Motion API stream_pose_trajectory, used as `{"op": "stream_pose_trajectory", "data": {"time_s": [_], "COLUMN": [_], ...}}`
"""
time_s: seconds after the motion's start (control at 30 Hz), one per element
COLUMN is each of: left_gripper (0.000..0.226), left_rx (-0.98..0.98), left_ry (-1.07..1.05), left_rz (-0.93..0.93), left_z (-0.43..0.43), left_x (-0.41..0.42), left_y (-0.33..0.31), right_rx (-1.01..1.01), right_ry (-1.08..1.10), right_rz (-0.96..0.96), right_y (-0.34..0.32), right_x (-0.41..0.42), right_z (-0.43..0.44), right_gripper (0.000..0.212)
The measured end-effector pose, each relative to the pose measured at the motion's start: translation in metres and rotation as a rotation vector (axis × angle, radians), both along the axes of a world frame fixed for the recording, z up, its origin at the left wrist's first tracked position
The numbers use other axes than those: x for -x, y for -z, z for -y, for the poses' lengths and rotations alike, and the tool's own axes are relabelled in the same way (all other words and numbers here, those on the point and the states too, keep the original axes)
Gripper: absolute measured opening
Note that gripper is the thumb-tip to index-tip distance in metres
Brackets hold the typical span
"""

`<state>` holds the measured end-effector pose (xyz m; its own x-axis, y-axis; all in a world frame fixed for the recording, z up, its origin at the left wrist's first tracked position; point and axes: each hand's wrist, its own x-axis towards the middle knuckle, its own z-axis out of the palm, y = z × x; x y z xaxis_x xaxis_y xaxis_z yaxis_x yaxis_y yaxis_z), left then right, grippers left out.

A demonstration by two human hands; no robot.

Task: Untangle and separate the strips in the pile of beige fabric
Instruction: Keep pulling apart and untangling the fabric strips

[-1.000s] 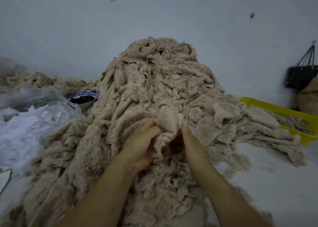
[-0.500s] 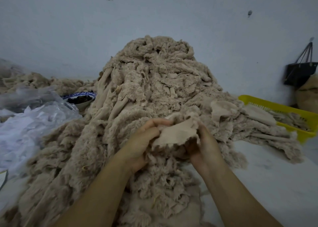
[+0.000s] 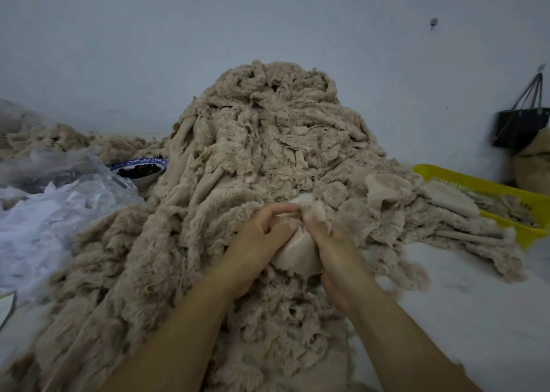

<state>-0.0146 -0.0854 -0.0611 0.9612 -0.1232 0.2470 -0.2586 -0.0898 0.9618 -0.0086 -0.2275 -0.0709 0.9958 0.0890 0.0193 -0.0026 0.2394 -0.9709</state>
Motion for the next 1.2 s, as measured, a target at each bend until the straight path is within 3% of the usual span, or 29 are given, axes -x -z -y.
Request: {"op": "stream_pose_trajectory", "data": {"time_s": [0.1, 0.2, 0.53, 0.6, 0.73, 0.77, 0.9, 1.03, 1.1, 1.2], "left_gripper": [0.021, 0.022, 0.033, 0.046, 0.081, 0.08, 0.05, 0.037, 0.027, 0.013], "left_rx": [-0.111, -0.152, 0.267, 0.22, -0.19, -0.173, 0.096, 0.505, 0.584, 0.649], "left_ry": [-0.118, -0.298, -0.655, -0.594, -0.219, -0.144, 0.094, 0.123, 0.08, 0.081], "left_rz": [0.091, 0.099, -0.097, -0.126, -0.205, -0.223, -0.306, -0.4, -0.339, -0.281], "left_z": [0.001, -0.001, -0.03, -0.027, -0.009, -0.006, -0.007, -0.016, -0.017, -0.013], "left_x": [-0.002, -0.007, -0.02, -0.017, -0.003, -0.001, -0.001, -0.003, -0.005, -0.002], "left_y": [0.0, -0.002, -0.004, -0.007, -0.006, -0.006, -0.01, -0.013, -0.013, -0.019], "right_rx": [0.009, -0.088, -0.303, -0.322, -0.279, -0.228, -0.021, 0.195, 0.244, 0.136], "right_ry": [0.19, 0.235, 0.216, 0.182, -0.017, -0.074, -0.239, -0.329, -0.323, -0.217], "right_rz": [-0.05, -0.026, -0.065, -0.059, 0.009, 0.033, 0.01, 0.061, 0.047, 0.049], "right_y": [-0.003, -0.008, -0.007, -0.005, 0.0, 0.002, 0.009, 0.021, 0.021, 0.01], "right_x": [-0.002, -0.002, -0.006, -0.007, -0.004, -0.003, 0.003, 0.003, 0.003, 0.004], "right_z": [0.002, 0.007, 0.021, 0.02, 0.012, 0.008, -0.008, -0.013, -0.011, -0.008], "right_gripper": [0.026, 0.042, 0.055, 0.057, 0.052, 0.048, 0.025, 0.032, 0.038, 0.045]}}
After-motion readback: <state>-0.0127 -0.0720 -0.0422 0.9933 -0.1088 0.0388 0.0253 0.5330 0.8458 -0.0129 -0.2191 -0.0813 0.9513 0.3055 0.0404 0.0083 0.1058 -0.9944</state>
